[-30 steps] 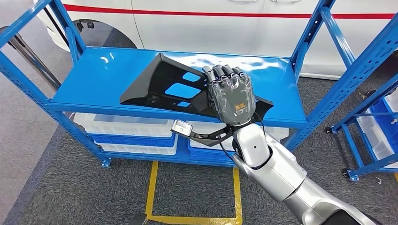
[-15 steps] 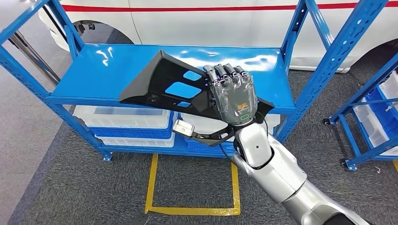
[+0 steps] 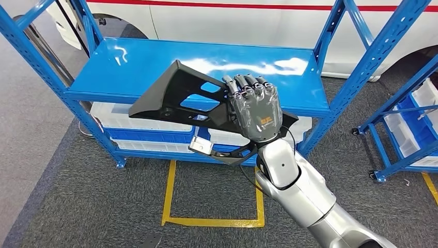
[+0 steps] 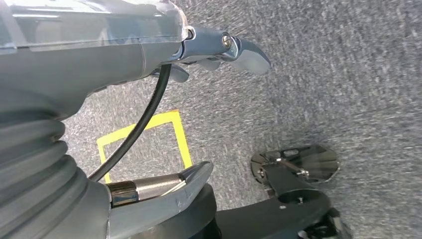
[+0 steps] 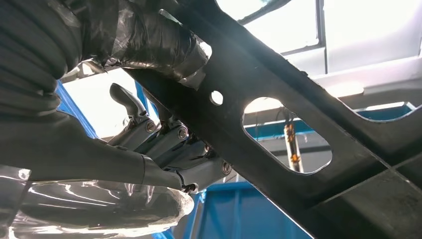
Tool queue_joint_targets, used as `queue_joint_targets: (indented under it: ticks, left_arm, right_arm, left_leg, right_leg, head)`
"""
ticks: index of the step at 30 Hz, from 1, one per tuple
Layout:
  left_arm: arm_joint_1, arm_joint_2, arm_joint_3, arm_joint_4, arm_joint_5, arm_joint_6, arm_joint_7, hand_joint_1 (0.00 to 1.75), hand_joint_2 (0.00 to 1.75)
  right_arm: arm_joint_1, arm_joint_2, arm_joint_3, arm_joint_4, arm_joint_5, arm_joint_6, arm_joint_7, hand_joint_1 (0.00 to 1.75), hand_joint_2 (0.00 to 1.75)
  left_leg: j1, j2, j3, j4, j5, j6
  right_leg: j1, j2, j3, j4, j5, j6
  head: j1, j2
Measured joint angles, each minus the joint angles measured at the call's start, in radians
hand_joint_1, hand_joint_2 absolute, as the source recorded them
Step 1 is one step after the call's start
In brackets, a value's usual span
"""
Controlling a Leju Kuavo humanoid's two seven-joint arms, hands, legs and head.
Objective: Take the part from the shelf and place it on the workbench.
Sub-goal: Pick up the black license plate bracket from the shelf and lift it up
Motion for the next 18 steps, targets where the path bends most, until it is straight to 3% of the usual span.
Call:
queue_joint_targets:
  ticks: [1,3,5,7,9,12,13,17,18]
  left_arm:
    - [0.0,0.0,0.0,0.0,0.0,0.0,0.0,0.0,1.75]
    - [0.001,0.0,0.0,0.0,0.0,0.001,0.0,0.0,1.75]
    - [0.001,0.0,0.002,0.0,0.001,0.001,-0.001,0.0,1.75]
    - [0.002,-0.001,0.004,0.0,0.002,0.0,-0.002,0.0,1.75]
    - [0.004,-0.001,0.006,0.0,0.002,0.0,-0.003,0.0,1.75]
    - [0.005,0.0,0.008,0.0,0.003,0.001,-0.003,0.0,1.75]
    - [0.005,0.0,0.008,0.0,0.003,0.001,-0.003,0.0,1.75]
    - [0.005,0.0,0.008,0.0,0.003,0.001,-0.003,0.0,1.75]
    - [0.005,0.0,0.009,0.0,0.003,0.001,-0.003,0.0,1.75]
  right_arm:
    - [0.004,0.002,-0.005,0.001,-0.001,0.0,-0.011,1.75,1.75]
    - [0.007,0.013,-0.016,0.004,-0.003,0.0,-0.034,1.75,1.75]
    - [0.009,0.025,-0.032,0.01,-0.005,0.0,-0.056,1.75,1.75]
    - [0.011,0.035,-0.05,0.017,-0.007,0.0,-0.074,1.75,1.75]
    - [0.012,0.046,-0.067,0.023,-0.009,0.0,-0.086,1.75,1.75]
    - [0.013,0.062,-0.085,0.03,-0.009,0.0,-0.095,1.75,1.75]
    - [0.014,0.065,-0.087,0.031,-0.009,0.0,-0.096,1.75,1.75]
    - [0.014,0.065,-0.088,0.031,-0.01,0.0,-0.096,1.75,1.75]
    - [0.016,0.066,-0.09,0.034,-0.01,0.0,-0.098,1.75,1.75]
  left_leg:
    - [0.0,0.0,-0.01,0.005,0.004,-0.002]
    - [-0.001,0.0,-0.025,0.015,0.01,-0.008]
    - [-0.002,0.0,-0.032,0.019,0.018,-0.019]
    - [-0.002,-0.001,-0.036,0.016,0.029,-0.032]
    - [-0.001,-0.003,-0.047,0.03,0.014,-0.042]
    - [0.002,-0.005,-0.089,0.136,-0.079,-0.051]
    - [0.003,-0.005,-0.098,0.163,-0.098,-0.053]
    - [0.003,-0.005,-0.105,0.184,-0.109,-0.054]
    - [0.003,-0.005,-0.113,0.217,-0.122,-0.056]
  right_leg:
    - [0.0,0.0,0.034,-0.04,0.022,-0.002]
    - [0.003,0.001,0.125,-0.175,0.054,-0.011]
    - [0.01,0.001,0.17,-0.255,0.061,-0.021]
    - [0.013,0.001,0.167,-0.263,0.069,-0.031]
    - [0.008,-0.002,0.159,-0.271,0.084,-0.048]
    - [0.004,-0.005,0.138,-0.276,0.106,-0.066]
    - [0.004,-0.005,0.134,-0.276,0.108,-0.067]
    - [0.004,-0.005,0.131,-0.276,0.11,-0.067]
    - [0.005,-0.005,0.124,-0.275,0.115,-0.067]
  head:
    - [0.0,0.0]
    - [0.0,0.0]
    - [0.0,0.0]
    - [0.0,0.0]
    - [-0.001,0.0]
    - [-0.006,0.0]
    - [-0.007,0.0]
    - [-0.006,0.0]
    - [-0.006,0.0]
